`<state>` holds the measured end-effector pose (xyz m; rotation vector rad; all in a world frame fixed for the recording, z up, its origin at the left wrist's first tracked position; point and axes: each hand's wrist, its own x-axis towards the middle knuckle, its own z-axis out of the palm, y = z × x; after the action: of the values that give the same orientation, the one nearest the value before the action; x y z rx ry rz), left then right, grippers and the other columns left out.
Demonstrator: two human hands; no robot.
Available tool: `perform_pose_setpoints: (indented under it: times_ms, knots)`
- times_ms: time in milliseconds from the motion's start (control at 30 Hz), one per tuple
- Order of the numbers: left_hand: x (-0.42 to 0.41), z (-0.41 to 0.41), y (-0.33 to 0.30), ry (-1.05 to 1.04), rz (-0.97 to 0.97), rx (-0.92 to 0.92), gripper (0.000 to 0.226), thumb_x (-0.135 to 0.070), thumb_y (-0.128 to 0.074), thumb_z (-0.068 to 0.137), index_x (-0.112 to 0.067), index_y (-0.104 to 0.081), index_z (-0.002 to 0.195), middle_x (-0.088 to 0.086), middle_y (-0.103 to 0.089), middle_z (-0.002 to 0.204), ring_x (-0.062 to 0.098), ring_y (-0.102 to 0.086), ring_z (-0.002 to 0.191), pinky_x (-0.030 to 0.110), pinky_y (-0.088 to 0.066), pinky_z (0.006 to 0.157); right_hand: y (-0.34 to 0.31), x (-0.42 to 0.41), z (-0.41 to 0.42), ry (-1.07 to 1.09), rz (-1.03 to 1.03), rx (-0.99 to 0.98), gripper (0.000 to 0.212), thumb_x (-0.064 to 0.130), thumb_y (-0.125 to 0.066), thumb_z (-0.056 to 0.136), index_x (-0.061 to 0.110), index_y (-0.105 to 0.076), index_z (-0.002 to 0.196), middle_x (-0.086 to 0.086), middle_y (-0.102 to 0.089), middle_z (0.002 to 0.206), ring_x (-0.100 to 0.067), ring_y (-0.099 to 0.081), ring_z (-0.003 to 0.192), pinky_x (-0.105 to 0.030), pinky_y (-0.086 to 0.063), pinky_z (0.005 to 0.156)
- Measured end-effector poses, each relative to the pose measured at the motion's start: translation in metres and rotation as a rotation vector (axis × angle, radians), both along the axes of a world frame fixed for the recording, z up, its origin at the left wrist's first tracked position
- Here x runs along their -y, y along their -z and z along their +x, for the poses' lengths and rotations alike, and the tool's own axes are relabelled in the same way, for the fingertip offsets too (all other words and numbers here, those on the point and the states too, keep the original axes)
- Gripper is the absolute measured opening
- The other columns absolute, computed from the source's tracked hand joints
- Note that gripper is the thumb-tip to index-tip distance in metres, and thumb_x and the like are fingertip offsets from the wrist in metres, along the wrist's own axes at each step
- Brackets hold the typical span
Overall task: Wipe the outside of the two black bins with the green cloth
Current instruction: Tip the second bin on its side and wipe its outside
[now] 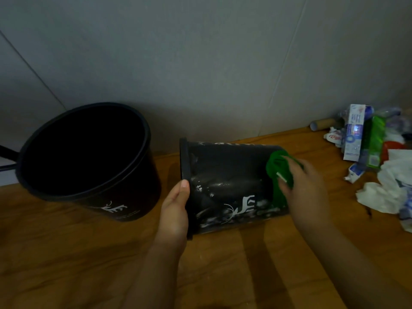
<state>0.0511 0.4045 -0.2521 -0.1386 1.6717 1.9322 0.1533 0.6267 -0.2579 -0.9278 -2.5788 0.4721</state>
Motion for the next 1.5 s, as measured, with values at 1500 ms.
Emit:
perform_pose_setpoints:
  times_ms: [1500]
  knots:
    - [-0.002,-0.005,-0.005,0.054,-0.021,-0.041,0.040,-0.039,-0.037,0.104,-0.018,-0.068,0.117,0.004,-0.075,0.109,0.021,-0.072,0.101,0.041,-0.055,0.085,0.026,0.021,0.020,-0.160,-0.020,-0.080,0.071,0.005,-0.075,0.074,0.021,-0.049,0.138,-0.007,-0.046,0.140,-0.029,-0.045,0.127,-0.042,-0.047,0.098]
